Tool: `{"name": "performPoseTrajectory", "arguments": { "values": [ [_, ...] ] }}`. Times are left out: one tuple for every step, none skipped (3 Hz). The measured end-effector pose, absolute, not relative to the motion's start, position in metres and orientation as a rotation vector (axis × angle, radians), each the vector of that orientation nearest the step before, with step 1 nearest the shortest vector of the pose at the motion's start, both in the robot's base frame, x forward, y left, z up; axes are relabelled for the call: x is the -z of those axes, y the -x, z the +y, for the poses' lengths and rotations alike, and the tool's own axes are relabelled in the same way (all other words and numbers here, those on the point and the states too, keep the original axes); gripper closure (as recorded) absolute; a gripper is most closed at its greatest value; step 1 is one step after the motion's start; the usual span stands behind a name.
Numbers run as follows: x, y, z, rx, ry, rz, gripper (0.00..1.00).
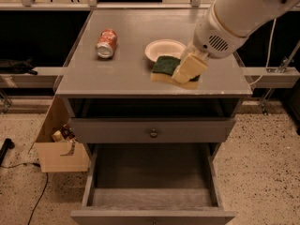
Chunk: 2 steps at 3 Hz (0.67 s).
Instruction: Place sponge into middle drawer
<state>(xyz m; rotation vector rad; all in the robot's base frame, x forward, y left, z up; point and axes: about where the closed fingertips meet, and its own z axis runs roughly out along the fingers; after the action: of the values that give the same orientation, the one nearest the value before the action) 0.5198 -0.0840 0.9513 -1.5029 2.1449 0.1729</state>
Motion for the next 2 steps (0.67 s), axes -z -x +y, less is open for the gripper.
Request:
{"name": "performPoseTrajectory", "arguments": {
  "values": [
    [-0.918,-0.488,-0.103,-0.248,1.416,2.215,1.0],
    [-0.874,-0.449,-0.113,-0.333,1.341,2.287,1.0]
  ]
}}
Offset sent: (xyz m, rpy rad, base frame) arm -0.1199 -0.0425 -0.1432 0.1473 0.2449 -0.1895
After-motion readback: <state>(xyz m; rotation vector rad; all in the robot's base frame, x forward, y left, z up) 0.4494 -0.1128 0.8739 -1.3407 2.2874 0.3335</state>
